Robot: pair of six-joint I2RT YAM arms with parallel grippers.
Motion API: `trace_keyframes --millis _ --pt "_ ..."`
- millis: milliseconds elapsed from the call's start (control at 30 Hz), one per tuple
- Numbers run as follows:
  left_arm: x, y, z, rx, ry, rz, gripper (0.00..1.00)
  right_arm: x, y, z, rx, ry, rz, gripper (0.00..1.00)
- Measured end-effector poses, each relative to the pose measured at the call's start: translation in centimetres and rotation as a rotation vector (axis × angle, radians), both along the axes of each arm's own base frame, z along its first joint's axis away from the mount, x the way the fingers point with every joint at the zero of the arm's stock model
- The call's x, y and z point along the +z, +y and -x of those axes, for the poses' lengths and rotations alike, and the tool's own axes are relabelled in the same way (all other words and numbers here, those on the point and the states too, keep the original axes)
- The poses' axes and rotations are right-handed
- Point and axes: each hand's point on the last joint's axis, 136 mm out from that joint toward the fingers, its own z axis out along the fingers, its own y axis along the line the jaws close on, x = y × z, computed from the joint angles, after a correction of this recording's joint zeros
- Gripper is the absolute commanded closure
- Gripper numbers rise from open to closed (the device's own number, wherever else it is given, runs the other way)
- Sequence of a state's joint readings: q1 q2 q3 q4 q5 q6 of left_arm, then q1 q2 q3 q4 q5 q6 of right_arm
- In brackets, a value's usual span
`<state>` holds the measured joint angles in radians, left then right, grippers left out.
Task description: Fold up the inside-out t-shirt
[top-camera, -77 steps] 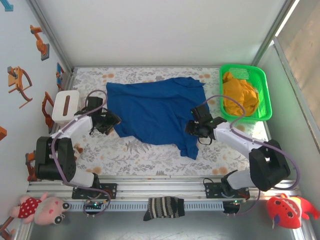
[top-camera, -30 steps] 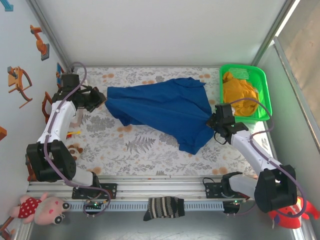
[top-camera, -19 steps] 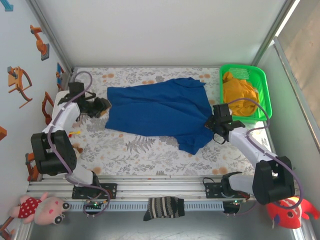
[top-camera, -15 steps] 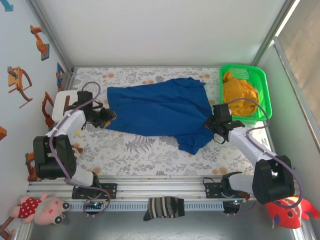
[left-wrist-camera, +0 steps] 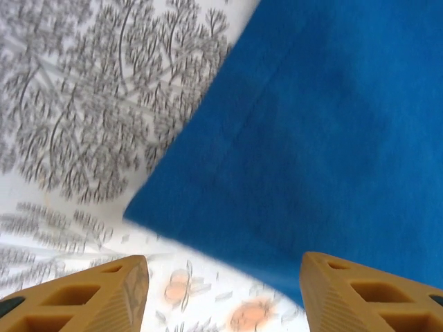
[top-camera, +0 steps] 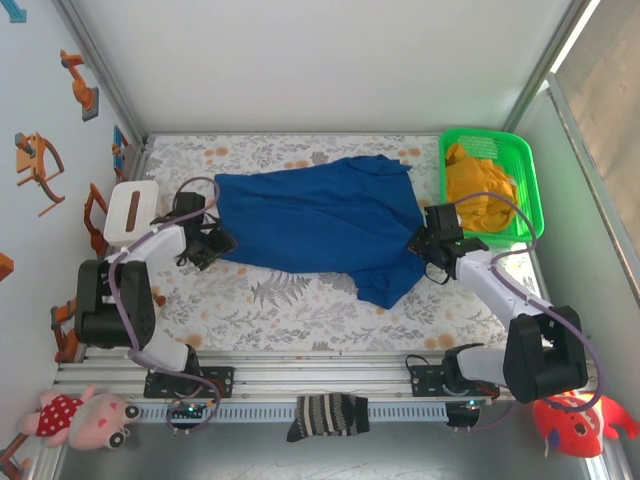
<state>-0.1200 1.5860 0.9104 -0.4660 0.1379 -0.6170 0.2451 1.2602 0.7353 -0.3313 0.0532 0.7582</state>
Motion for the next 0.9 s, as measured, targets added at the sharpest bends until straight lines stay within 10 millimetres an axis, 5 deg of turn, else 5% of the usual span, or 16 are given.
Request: trace_keyframes --millis 100,133,300,533,633,733,900 --pt "-0.9 -0.3 -1.6 -0.013 0.018 0.002 0.93 0.4 0.2 0.1 0.007 -0.010 -0.012 1.00" --pt "-1.1 -0.6 -2.2 -0.024 0.021 0.010 1.00 0.8 0.2 0.2 0.009 -0.018 -0.015 1.00" --pt "1.4 -1.6 -2.4 -0.078 -0.032 0.059 1.00 3.6 0.3 1.6 0.031 -0.076 -0.045 1.00" --pt "15.1 -2.8 -0.2 -0.137 -0.355 0.166 0.97 9.2 0.2 4.1 0.055 -0.181 -0.089 1.00" --pt "18.8 -2.4 -0.8 -0.134 -0.433 0.194 0.93 10.9 0.2 3.6 0.061 -0.190 -0.083 1.00" --pt "19.7 -1.4 -3.6 -0.115 -0.434 0.205 0.90 11.8 0.4 1.2 0.062 -0.182 -0.067 1.00" --pt "14.1 -0.9 -10.3 -0.112 -0.288 0.227 0.80 9.2 0.8 -5.5 0.058 -0.095 -0.026 1.00"
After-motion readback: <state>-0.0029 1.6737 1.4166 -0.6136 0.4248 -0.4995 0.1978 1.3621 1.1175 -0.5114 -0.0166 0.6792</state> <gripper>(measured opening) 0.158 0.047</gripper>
